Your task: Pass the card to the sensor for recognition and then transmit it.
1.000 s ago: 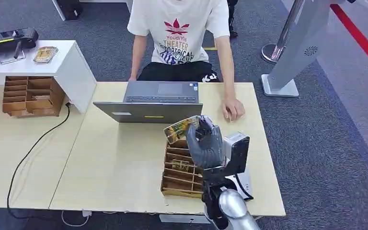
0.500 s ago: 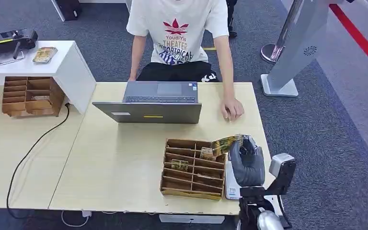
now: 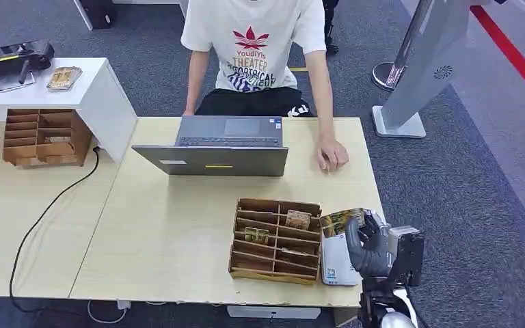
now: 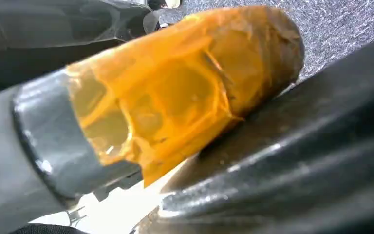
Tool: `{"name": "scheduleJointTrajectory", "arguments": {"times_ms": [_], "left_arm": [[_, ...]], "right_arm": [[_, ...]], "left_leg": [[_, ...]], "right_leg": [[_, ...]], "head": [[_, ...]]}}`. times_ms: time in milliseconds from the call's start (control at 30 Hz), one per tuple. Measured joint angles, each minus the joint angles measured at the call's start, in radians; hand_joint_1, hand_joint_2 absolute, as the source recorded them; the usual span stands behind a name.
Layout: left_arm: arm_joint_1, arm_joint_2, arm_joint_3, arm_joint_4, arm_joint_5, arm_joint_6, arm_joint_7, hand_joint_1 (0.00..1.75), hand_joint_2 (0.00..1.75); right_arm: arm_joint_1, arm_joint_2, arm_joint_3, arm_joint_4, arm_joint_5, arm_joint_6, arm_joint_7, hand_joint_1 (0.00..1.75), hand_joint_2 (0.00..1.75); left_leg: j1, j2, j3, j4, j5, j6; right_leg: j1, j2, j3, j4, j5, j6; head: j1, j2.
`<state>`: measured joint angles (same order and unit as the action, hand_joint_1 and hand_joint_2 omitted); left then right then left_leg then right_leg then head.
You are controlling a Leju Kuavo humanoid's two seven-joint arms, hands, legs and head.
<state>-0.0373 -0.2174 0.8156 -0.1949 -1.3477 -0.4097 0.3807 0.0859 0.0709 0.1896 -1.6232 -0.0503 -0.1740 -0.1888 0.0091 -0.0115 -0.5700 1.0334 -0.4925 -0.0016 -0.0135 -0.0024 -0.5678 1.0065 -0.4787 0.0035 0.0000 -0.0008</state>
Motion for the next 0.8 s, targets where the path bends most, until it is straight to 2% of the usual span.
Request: {"name": "scheduleJointTrajectory", "arguments": {"times_ms": [467,800], "left_arm": [[0.000,0.000,0.002,0.000,-0.004,0.000,0.001,0.00,0.00],[0.000,-0.002,0.011,0.000,-0.005,0.000,0.003,0.00,0.00]], "right_arm": [[0.026,-0.007,-0.092,0.050,0.033,-0.011,0.020,1.75,1.75],[0.037,-0.007,-0.148,0.063,0.171,-0.053,0.057,1.75,1.75]], "left_leg": [[0.000,0.000,0.000,0.000,0.000,0.000],[0.000,0.000,0.000,0.000,0.000,0.000]], "right_leg": [[0.000,0.000,0.000,0.000,0.000,0.000],[0.000,0.000,0.000,0.000,0.000,0.000]], "head": [[0.000,0.000],[0.000,0.000]]}}
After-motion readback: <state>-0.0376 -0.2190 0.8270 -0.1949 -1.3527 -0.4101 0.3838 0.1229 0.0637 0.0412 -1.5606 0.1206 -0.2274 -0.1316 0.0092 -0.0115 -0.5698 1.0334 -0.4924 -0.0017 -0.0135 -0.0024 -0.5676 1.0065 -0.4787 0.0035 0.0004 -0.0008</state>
